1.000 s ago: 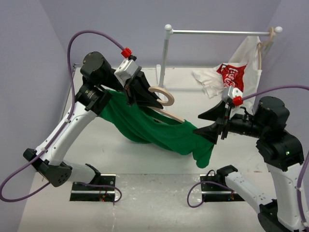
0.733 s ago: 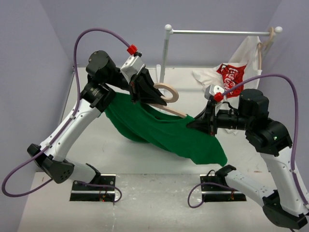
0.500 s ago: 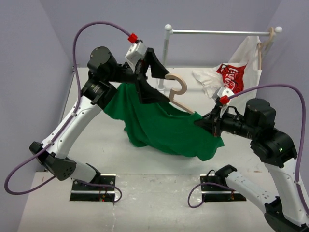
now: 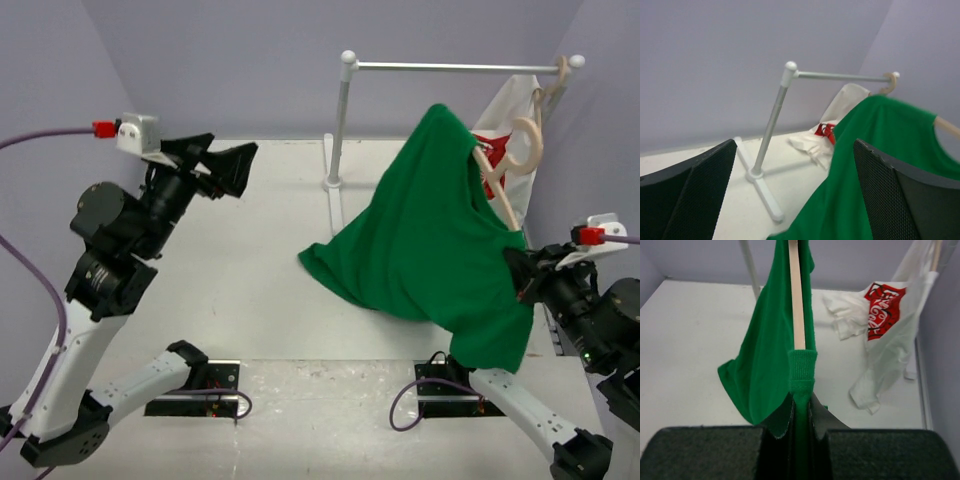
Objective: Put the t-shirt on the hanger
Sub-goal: Place the hanger at the clothesline.
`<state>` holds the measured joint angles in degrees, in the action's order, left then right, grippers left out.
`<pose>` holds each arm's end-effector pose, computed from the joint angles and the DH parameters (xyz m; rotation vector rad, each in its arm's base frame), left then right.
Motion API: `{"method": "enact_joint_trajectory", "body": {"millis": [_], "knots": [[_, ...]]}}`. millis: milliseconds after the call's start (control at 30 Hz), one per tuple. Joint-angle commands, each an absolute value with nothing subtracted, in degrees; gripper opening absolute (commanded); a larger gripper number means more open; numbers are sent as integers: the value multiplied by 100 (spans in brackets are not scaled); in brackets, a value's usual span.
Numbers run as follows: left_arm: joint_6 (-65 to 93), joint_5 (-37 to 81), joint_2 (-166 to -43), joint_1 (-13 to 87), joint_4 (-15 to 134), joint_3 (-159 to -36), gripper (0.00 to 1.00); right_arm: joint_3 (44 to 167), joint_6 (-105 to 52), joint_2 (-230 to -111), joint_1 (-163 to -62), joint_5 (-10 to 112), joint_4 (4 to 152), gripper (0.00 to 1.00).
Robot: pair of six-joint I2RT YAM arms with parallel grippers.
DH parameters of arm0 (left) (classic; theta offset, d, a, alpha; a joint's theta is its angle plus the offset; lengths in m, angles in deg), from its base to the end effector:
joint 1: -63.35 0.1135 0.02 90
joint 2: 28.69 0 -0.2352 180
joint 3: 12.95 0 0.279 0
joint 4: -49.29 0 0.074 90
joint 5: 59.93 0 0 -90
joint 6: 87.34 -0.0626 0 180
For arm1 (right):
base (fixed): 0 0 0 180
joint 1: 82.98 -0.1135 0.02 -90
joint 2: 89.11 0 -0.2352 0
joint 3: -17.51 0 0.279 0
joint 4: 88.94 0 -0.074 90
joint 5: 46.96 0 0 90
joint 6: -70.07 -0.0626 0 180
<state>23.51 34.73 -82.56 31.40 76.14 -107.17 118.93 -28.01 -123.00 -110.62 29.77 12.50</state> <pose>0.1949 -0.1156 0.5159 0.0621 1.3709 -0.7230 0.0632 0.0169 0.4767 -0.1325 1.7598 0.2494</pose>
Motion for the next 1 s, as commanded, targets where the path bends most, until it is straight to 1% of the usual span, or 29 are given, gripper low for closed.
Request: {"method": "enact_joint_trajectory", "body": {"millis": [0, 100, 133, 167, 233, 300, 433, 500, 633, 767, 967], "knots": [[1823, 3892, -7813, 3144, 8040, -9834, 100, 12393, -2723, -12916, -11049, 1456, 1193, 0], [1427, 3366, -7260, 3138, 7997, -8690, 100, 12063, -2729, -13573, -11027, 1314, 1575, 0], [1356, 3243, -7165, 3136, 8018, -8585, 100, 11994, -2732, -13674, -10972, 1299, 1833, 0], [1324, 3117, -7054, 3136, 8093, -8337, 100, 11712, -2732, -13798, -10739, 1536, 2276, 0], [1275, 2856, -6833, 3138, 8358, -7996, 100, 11282, -2837, -14133, -9858, 2771, 3249, 0], [1253, 2815, -6703, 3144, 8541, -7748, 100, 11047, -3056, -14419, -9560, 3104, 3751, 0], [1086, 2992, -6409, 3144, 8548, -7188, 100, 11050, -3425, -14941, -9530, 3244, 4629, 0], [1101, 3374, -6224, 3140, 8291, -6833, 100, 11118, -3518, -15124, -9524, 3297, 5122, 0], [1226, 3379, -5990, 3144, 7993, -6334, 100, 11318, -3549, -15472, -9503, 3486, 5679, 0], [1254, 3212, -5859, 3138, 7981, -6245, 100, 11383, -3594, -15713, -9378, 3703, 5837, 0], [1276, 3150, -5713, 3137, 7972, -6178, 100, 11104, -3714, -16075, -9195, 3922, 6260, 0]]}}
